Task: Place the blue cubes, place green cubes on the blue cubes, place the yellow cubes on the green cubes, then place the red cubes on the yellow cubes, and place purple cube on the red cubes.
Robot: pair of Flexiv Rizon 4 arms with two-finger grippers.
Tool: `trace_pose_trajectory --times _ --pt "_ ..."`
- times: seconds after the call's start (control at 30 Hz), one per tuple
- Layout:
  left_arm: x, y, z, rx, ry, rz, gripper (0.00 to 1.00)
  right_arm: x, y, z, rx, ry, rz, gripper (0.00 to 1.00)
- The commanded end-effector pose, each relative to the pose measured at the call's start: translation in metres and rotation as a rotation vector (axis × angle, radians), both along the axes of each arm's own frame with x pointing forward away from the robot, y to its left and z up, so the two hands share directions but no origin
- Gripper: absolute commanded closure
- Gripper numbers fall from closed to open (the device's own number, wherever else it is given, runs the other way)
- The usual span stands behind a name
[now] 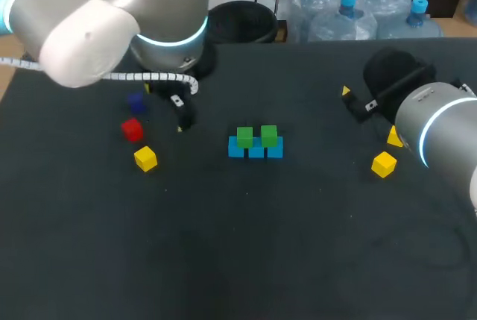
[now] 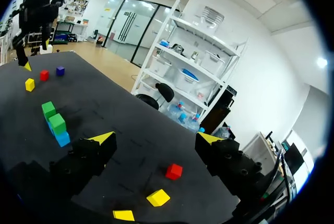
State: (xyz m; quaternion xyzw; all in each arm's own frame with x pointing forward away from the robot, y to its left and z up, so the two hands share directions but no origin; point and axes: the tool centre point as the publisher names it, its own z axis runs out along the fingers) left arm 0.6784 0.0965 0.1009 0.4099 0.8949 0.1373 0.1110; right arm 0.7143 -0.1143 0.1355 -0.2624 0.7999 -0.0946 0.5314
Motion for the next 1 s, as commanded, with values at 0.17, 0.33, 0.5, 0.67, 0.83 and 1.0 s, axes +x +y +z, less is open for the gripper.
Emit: trace_pose_trajectory --times 0.17,0.33,0.5,0.67,0.83,1.0 --pt "-0.036 0.040 -0.007 -0.087 -0.002 -0.005 0.00 0.000 -0.003 -0.002 0.029 -0.063 0.039 0.00" --pt "-0.052 0.047 -0.011 -0.108 0.009 -0.055 0.00 0.000 -0.003 -0.002 0.029 -0.063 0.039 0.00" --pt "-0.060 0.049 -0.010 -0.126 -0.004 -0.086 0.00 0.000 -0.003 -0.002 0.029 -0.063 0.039 0.00" --pt "-0.064 0.054 -0.013 -0.106 -0.007 -0.114 0.00 0.000 -0.003 -0.002 0.029 -0.063 0.039 0.00" --pt "-0.067 0.053 -0.013 -0.109 -0.006 -0.134 0.00 0.000 -0.003 -0.002 0.029 -0.063 0.039 0.00" --pt "-0.066 0.051 -0.010 -0.109 -0.006 -0.139 0.00 0.000 -0.003 -0.002 0.029 -0.063 0.039 0.00"
